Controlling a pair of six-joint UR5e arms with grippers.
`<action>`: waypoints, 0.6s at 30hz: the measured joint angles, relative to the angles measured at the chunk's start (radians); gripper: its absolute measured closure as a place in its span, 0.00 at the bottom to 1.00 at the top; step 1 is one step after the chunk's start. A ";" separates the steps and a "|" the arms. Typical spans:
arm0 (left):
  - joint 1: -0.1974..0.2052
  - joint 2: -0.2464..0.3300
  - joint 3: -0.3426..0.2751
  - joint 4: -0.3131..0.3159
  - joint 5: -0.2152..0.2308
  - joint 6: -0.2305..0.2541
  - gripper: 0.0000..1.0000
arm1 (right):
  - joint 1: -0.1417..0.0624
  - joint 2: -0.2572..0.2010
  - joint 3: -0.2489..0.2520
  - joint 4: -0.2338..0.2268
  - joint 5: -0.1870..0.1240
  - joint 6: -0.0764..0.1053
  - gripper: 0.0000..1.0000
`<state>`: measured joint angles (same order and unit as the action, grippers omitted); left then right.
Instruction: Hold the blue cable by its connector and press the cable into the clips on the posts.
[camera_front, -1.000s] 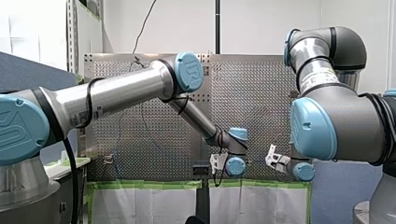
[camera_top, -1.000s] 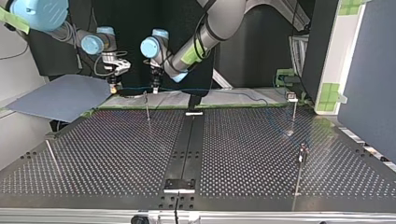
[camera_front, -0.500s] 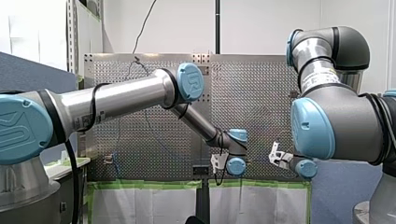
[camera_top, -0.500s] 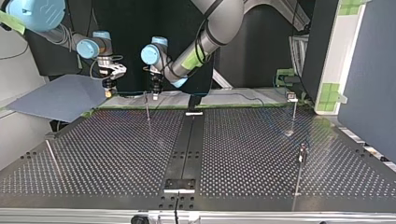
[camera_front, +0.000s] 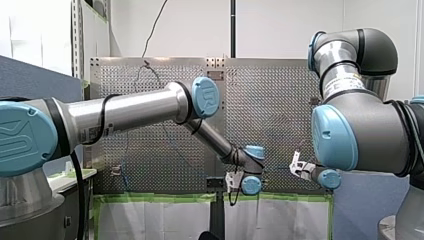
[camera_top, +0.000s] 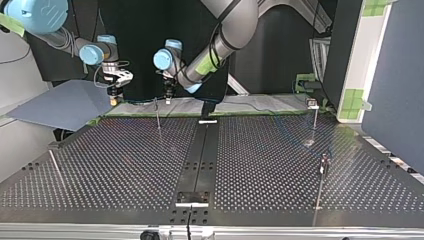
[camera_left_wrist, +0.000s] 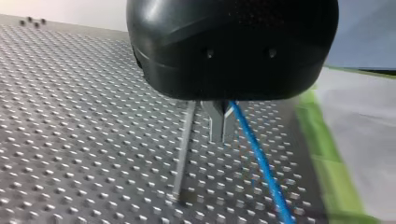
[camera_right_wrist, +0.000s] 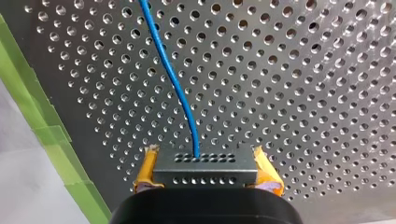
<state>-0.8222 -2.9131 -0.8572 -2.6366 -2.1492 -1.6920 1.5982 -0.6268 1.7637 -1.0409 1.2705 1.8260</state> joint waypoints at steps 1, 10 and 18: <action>0.002 -0.001 -0.007 0.000 0.001 0.000 1.00 | 0.000 0.000 -0.001 0.000 0.000 0.000 1.00; 0.021 -0.002 -0.022 -0.001 0.013 0.000 1.00 | 0.002 0.001 -0.011 -0.002 0.003 0.002 1.00; 0.036 -0.002 -0.002 -0.010 0.020 0.000 1.00 | 0.002 0.003 -0.021 -0.001 0.002 0.005 1.00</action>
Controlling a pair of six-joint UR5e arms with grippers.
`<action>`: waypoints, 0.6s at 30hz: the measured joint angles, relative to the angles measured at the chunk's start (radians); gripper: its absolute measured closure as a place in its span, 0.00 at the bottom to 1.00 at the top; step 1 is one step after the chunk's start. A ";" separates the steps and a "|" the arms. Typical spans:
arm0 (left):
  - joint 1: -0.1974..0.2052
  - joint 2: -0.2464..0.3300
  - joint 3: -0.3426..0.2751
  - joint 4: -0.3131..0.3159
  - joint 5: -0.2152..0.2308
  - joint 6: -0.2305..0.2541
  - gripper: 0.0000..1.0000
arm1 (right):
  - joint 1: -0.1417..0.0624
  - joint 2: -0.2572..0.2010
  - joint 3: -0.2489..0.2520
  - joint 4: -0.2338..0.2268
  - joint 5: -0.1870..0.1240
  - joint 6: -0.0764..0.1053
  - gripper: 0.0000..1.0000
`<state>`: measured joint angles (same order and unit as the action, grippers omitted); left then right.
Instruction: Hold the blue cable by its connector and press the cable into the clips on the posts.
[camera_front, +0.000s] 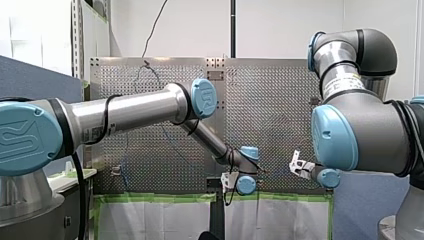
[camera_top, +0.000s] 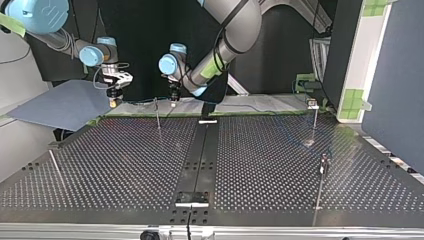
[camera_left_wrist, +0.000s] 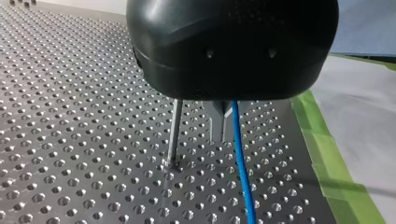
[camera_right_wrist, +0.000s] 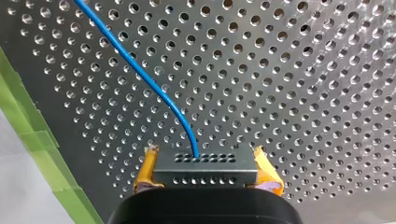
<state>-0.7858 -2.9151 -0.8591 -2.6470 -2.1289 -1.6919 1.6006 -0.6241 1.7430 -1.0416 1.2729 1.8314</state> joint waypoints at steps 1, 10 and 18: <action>0.001 0.000 0.001 -0.002 0.000 0.000 1.00 | 0.000 0.000 -0.001 0.000 0.000 0.000 1.00; 0.003 0.000 0.017 -0.017 -0.001 0.007 1.00 | 0.001 0.000 -0.010 0.002 -0.002 0.003 1.00; 0.016 0.000 0.050 -0.028 -0.003 0.009 1.00 | 0.003 0.000 -0.030 0.005 -0.004 0.009 1.00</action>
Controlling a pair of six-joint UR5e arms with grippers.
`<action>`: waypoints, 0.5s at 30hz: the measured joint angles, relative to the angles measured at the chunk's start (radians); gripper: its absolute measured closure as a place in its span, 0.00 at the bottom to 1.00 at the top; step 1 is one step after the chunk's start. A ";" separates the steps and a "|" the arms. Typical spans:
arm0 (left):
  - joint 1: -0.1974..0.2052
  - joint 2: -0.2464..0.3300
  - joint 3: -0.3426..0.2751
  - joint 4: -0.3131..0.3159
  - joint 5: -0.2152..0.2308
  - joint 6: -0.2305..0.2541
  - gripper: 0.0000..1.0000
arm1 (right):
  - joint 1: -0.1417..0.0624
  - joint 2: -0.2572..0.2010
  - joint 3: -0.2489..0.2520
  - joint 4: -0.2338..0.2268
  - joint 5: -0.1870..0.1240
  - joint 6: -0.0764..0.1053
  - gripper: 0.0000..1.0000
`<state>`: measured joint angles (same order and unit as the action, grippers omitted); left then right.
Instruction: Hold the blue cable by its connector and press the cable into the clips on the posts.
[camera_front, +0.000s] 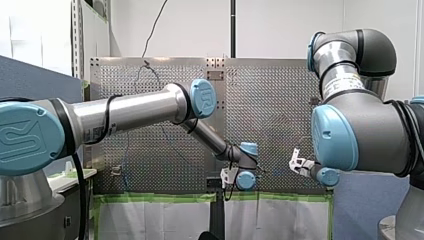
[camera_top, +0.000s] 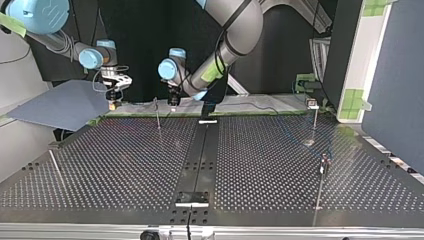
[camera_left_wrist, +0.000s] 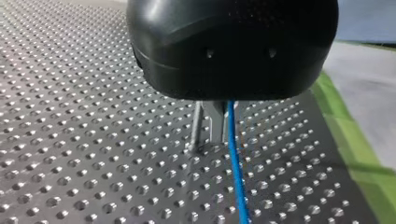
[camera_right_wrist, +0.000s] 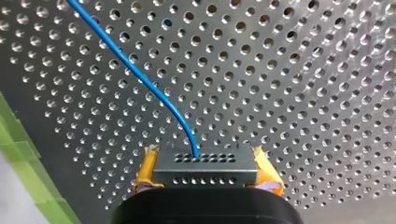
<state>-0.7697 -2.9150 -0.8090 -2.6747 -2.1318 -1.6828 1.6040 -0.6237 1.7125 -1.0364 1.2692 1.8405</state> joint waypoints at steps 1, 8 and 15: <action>0.001 0.000 0.006 -0.004 -0.001 0.000 1.00 | 0.001 0.000 -0.003 0.001 0.000 0.001 1.00; 0.011 0.001 0.062 -0.048 0.000 0.002 1.00 | 0.009 0.000 -0.026 0.012 -0.001 0.007 1.00; 0.015 0.000 0.083 -0.066 -0.001 0.003 1.00 | 0.020 0.000 -0.046 0.019 -0.010 0.010 1.00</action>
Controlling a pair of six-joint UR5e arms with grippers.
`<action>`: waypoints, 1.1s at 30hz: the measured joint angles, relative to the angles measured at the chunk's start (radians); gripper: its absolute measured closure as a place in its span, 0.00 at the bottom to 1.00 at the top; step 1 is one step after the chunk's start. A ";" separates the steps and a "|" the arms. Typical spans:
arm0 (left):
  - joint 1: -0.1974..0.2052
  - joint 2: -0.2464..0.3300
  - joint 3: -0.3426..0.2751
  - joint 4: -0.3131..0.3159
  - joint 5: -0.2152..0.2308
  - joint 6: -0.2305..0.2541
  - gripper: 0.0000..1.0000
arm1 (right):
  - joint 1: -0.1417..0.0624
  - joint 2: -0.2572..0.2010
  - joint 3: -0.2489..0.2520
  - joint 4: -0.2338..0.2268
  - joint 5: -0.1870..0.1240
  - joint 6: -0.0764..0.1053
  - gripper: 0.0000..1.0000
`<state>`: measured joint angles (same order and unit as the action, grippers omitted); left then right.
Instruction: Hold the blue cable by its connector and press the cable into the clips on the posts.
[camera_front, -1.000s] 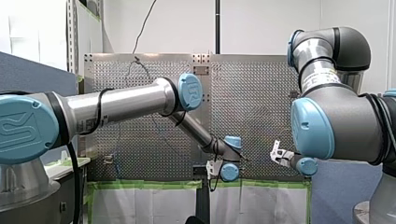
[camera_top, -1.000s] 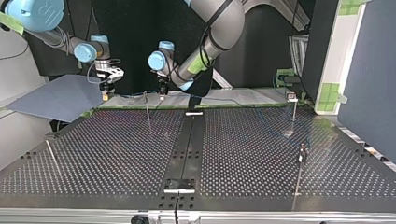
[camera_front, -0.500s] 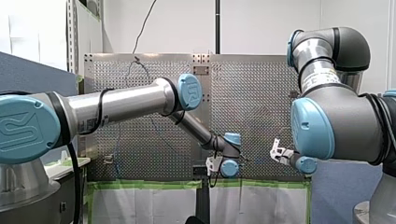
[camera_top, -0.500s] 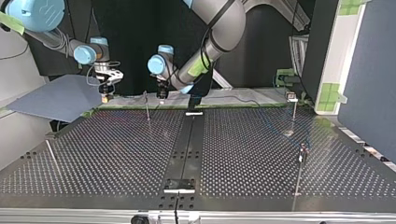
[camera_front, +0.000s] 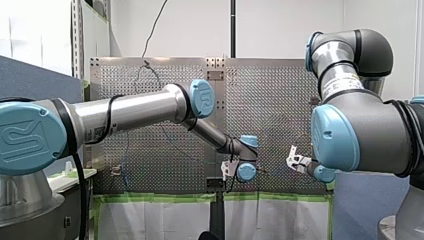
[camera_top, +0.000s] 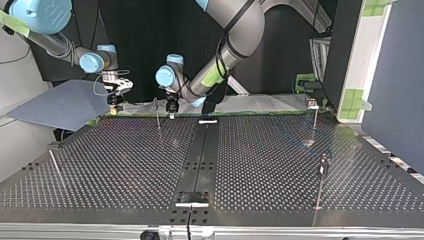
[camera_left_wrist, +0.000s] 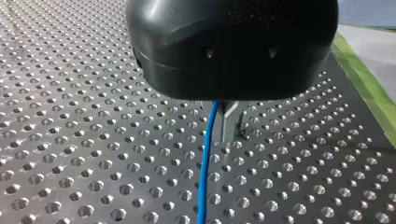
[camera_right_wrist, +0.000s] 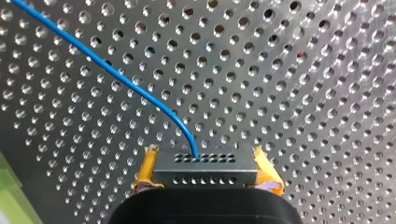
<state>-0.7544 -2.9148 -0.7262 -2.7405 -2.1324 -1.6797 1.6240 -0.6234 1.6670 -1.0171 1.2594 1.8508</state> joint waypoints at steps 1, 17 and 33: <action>0.000 0.000 0.003 -0.002 0.000 0.000 1.00 | 0.002 0.000 -0.004 0.003 0.000 0.001 1.00; 0.004 0.000 0.056 -0.054 -0.031 -0.002 1.00 | 0.013 0.001 -0.049 0.035 0.002 0.025 1.00; 0.022 0.000 0.057 -0.042 -0.039 -0.045 1.00 | 0.011 0.002 -0.099 0.078 0.009 0.034 1.00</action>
<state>-0.7323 -2.9150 -0.6693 -2.7829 -2.1716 -1.7247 1.6352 -0.6211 1.5676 -0.9387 1.2688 1.8853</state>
